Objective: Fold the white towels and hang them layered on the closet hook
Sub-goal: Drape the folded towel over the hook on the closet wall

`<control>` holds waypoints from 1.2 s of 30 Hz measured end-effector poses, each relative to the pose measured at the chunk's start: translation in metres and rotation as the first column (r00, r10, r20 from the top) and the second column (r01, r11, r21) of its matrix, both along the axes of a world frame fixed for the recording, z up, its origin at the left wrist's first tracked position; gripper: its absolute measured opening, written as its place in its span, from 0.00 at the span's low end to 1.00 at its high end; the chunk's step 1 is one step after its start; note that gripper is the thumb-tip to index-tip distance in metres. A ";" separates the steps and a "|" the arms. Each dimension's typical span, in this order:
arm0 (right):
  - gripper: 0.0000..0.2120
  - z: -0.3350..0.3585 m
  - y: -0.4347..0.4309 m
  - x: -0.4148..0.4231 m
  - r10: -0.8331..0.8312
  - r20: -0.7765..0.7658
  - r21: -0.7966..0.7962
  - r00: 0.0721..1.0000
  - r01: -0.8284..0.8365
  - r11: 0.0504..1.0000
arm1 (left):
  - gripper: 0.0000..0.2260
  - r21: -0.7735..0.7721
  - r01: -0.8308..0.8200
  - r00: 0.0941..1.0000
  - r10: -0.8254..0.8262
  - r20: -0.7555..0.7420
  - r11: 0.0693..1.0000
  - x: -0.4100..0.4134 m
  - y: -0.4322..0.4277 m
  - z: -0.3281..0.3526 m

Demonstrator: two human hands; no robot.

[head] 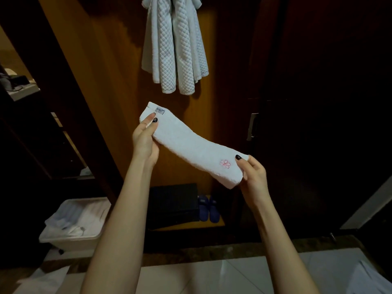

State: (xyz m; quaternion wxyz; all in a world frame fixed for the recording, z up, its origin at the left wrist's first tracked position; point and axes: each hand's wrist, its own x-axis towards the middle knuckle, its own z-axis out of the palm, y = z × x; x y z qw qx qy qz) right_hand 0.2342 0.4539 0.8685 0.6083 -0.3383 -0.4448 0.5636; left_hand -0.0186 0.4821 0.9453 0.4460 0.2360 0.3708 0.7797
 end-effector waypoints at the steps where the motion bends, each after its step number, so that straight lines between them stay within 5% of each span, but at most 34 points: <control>1: 0.08 0.001 -0.001 0.000 -0.082 0.043 0.039 0.996 0.080 0.996 | 0.14 -0.004 -0.005 1.000 0.005 0.005 1.000 0.000 0.000 -0.003; 5: 0.15 0.004 -0.009 -0.003 -0.335 0.137 0.221 0.932 0.300 0.928 | 0.15 -0.041 -0.032 0.999 0.033 0.034 0.999 0.006 0.002 -0.016; 12: 0.19 0.003 -0.023 -0.009 -0.500 0.204 0.309 0.842 0.429 0.849 | 0.15 -0.103 -0.122 0.992 0.123 0.000 0.987 0.012 0.003 -0.037; 21: 0.10 0.002 -0.021 0.016 -0.370 0.535 0.318 0.759 0.225 0.921 | 0.13 -0.016 -0.246 0.929 0.230 -0.290 0.969 0.012 -0.004 -0.037; 26: 0.05 0.012 -0.022 0.022 -0.351 0.633 0.488 0.690 -0.004 0.873 | 0.13 0.054 -0.305 0.886 0.303 -0.351 0.951 0.014 -0.005 -0.030; 32: 0.12 0.025 -0.024 0.019 -0.075 0.453 0.337 0.888 -0.093 0.937 | 0.13 -0.005 -0.230 0.950 0.223 -0.218 0.973 0.014 -0.002 -0.031; 36: 0.13 0.018 -0.019 0.020 -0.214 0.341 0.314 0.915 0.103 0.944 | 0.14 -0.044 -0.227 0.964 0.218 -0.155 0.973 0.019 -0.001 -0.033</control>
